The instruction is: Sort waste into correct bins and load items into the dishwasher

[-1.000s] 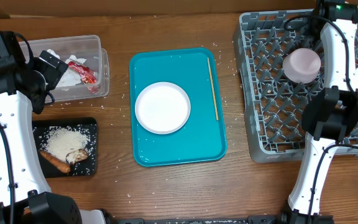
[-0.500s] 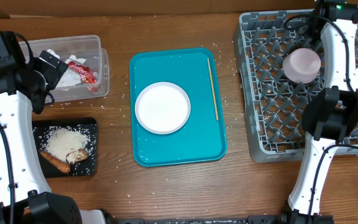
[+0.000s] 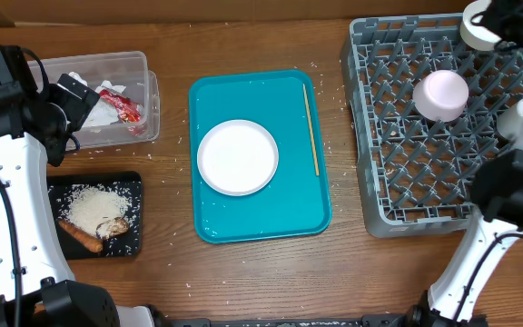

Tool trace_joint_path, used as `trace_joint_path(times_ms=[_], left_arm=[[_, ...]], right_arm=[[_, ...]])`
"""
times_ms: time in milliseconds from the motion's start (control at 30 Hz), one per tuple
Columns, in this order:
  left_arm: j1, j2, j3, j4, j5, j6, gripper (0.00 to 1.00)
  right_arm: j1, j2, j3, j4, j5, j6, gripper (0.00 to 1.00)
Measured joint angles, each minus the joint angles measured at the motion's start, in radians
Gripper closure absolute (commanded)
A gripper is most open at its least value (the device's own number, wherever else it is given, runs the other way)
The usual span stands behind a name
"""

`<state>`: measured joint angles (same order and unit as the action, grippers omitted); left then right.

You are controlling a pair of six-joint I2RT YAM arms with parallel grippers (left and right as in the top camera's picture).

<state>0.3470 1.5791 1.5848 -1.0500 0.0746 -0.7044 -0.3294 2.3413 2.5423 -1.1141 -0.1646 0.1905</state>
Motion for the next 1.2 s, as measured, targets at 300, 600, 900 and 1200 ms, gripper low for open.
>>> trace_joint_path(times_ms=[300,600,900,1200], left_arm=[[0.000,0.000,0.000,0.000,0.000,0.000,0.00],[0.000,0.000,0.000,0.000,0.000,0.000,0.00],[0.000,0.000,0.000,0.000,0.000,0.000,0.00],[0.000,0.000,0.000,0.000,0.000,0.000,0.00]], right_arm=[[-0.042,0.000,-0.001,0.068,-0.104,-0.061,0.26],[0.014,0.024,-0.002,0.213,-0.062,-0.098,0.08],[0.044,0.208,-0.003,0.200,0.092,-0.139,0.21],[0.061,0.227,-0.011,0.148,0.207,-0.187,0.58]])
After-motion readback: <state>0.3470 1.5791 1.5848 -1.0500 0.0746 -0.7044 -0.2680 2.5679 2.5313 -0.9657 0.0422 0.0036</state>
